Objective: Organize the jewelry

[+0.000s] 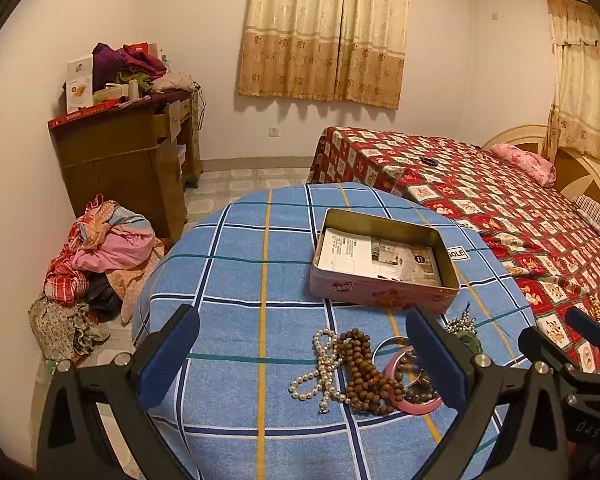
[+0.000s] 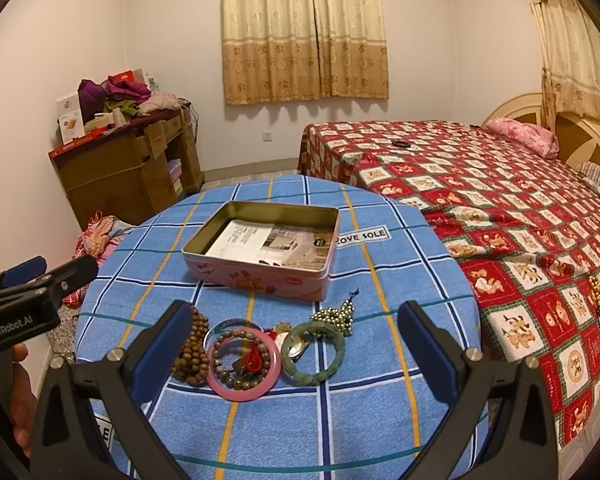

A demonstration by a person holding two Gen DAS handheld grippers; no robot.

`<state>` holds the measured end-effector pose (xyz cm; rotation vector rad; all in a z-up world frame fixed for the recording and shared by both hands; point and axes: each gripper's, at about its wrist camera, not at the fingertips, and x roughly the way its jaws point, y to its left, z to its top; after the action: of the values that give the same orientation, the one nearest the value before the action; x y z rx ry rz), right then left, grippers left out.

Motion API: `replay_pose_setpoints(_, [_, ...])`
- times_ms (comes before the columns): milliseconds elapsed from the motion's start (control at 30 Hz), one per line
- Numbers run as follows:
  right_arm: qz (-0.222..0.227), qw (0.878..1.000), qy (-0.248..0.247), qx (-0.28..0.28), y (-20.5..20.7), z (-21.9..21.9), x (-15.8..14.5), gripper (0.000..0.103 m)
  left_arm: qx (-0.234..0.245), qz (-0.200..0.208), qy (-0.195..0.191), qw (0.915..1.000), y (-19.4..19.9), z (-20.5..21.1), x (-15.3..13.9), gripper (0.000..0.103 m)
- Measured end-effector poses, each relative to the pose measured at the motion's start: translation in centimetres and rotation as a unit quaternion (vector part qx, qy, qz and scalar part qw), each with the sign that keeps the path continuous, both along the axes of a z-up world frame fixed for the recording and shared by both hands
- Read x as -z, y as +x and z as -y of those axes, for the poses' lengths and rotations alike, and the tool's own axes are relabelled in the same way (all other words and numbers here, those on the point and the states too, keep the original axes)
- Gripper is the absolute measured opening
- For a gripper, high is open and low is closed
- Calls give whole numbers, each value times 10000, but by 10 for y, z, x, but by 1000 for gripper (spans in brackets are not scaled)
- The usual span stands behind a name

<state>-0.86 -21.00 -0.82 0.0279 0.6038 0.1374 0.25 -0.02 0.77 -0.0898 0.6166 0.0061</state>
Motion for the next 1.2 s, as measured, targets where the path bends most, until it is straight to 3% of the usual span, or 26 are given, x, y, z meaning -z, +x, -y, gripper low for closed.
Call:
replay_pose_setpoints(467, [-28,10000,9,-42,-1,-3,0,103,36,-7,-22,10000,1,-3,6,102])
replay_pose_setpoints(700, [-133,9998,-106,-82,4,3,13,103,-3,-204,51,9998,9,-12,31,102])
replay_pose_setpoints(933, [-509,9984,-32,-227,13,12,38,82,311,-390,76,9987,16,-1,51,101])
replay_pose_setpoints(1000, [-551,9982,-50,-250,14,13,42,82,405,-440,82,9982,17,5,56,96])
replay_pose_setpoints(1067, [-600,9979,-35,-261,16,14,46,81,572,-528,74,9969,20,12,62,82])
replay_pose_setpoints(1200, [-628,9977,-34,-251,18,15,52,81,805,-731,-1,9941,29,24,73,67])
